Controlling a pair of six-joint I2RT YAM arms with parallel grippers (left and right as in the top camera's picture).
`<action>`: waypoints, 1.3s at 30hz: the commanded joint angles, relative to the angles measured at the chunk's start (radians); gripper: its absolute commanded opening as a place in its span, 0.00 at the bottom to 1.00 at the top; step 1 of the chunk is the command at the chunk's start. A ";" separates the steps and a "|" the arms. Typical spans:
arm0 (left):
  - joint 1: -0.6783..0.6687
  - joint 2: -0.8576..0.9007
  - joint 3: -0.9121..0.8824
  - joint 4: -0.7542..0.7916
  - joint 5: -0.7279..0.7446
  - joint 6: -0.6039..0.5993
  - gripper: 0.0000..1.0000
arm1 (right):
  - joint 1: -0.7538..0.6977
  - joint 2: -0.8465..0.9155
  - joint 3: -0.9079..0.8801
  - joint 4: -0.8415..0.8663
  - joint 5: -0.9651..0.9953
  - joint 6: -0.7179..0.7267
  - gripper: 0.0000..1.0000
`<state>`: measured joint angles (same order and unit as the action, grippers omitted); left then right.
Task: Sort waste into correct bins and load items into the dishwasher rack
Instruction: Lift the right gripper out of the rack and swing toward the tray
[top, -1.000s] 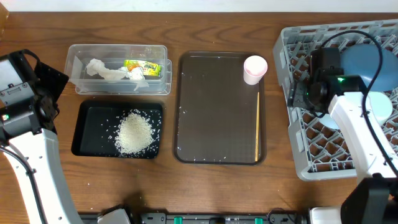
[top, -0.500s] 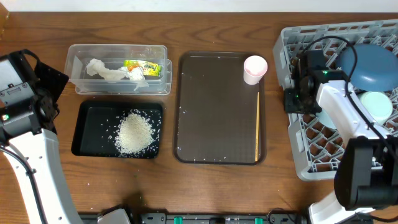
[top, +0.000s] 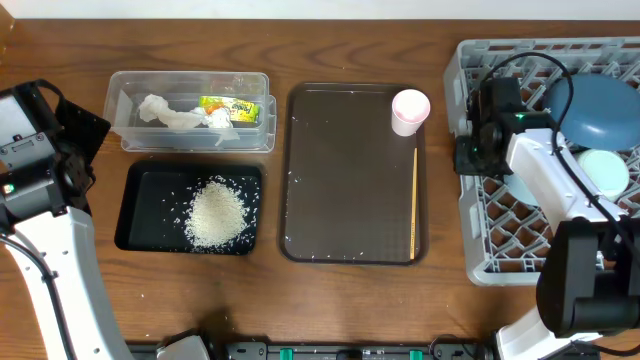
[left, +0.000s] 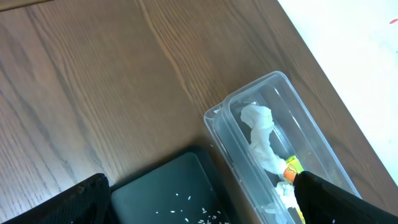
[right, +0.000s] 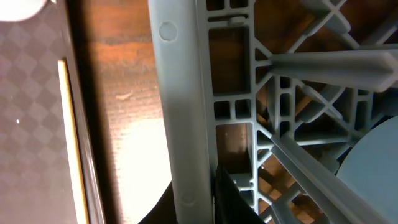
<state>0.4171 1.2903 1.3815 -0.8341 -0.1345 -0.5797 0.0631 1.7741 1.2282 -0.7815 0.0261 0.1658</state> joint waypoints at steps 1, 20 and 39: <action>0.005 0.004 0.010 -0.003 -0.009 -0.005 0.96 | -0.004 -0.002 0.007 0.016 -0.024 0.176 0.01; 0.005 0.004 0.010 -0.003 -0.009 -0.005 0.96 | -0.003 -0.002 0.007 0.070 -0.192 -0.026 0.01; 0.004 0.004 0.010 -0.003 -0.009 -0.005 0.96 | -0.003 -0.002 0.007 0.029 -0.218 -0.179 0.01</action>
<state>0.4171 1.2903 1.3815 -0.8345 -0.1345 -0.5797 0.0612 1.7775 1.2274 -0.7399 -0.0292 0.0971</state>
